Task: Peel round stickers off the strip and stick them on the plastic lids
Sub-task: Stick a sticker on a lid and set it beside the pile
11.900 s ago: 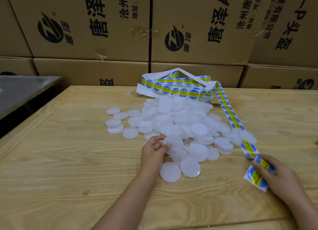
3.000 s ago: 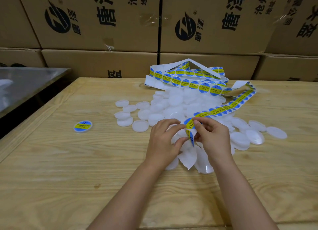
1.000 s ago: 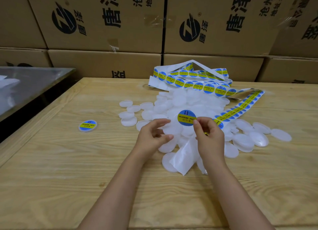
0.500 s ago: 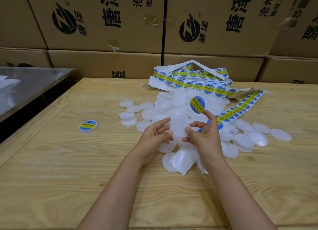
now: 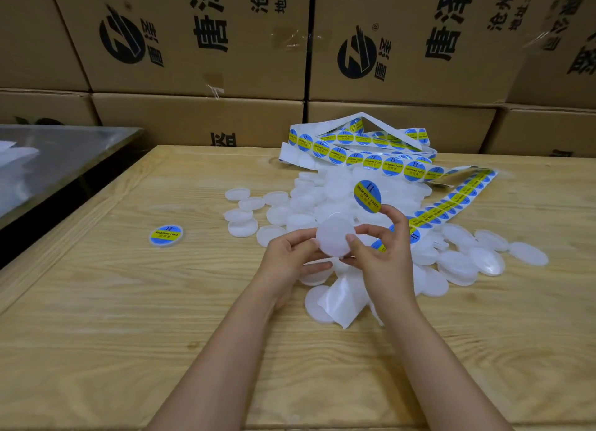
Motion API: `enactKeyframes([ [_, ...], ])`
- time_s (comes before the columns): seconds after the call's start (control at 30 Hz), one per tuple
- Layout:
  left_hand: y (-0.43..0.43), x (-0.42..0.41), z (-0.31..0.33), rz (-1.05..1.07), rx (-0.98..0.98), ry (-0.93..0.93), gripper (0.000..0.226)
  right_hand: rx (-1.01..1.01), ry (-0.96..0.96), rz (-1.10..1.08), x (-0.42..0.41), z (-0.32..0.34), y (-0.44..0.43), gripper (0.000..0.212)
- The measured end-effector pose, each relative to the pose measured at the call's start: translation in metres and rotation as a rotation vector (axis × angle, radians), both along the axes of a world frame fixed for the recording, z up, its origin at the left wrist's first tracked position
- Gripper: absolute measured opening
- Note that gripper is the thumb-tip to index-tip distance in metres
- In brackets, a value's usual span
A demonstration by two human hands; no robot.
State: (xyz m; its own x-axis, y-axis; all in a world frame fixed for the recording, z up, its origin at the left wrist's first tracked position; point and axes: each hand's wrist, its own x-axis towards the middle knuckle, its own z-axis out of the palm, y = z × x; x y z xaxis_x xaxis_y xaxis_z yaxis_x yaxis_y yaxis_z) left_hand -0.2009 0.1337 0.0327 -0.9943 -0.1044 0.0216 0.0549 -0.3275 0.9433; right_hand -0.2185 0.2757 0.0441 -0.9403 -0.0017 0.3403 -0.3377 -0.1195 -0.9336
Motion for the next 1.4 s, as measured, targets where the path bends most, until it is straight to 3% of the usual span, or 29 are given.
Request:
enactKeyframes([
  [0.17, -0.002, -0.001, 0.001, 0.065, 0.031, -0.034, 0.016, -0.112, -0.013, -0.089, -0.006, 0.005, 0.008, 0.009],
  [0.43, -0.004, -0.001, 0.001, 0.052, 0.05, -0.055, 0.012, 0.028, -0.17, 0.041, -0.009, 0.01, 0.02, 0.012],
  [0.6, -0.003, 0.0, 0.0, 0.003, 0.075, -0.058, 0.019, -0.005, -0.229, 0.041, -0.007, 0.009, 0.018, 0.015],
  [1.4, -0.001, 0.002, 0.001, -0.067, 0.082, -0.024, 0.017, 0.25, -0.144, -0.084, -0.006, 0.008, 0.015, 0.009],
])
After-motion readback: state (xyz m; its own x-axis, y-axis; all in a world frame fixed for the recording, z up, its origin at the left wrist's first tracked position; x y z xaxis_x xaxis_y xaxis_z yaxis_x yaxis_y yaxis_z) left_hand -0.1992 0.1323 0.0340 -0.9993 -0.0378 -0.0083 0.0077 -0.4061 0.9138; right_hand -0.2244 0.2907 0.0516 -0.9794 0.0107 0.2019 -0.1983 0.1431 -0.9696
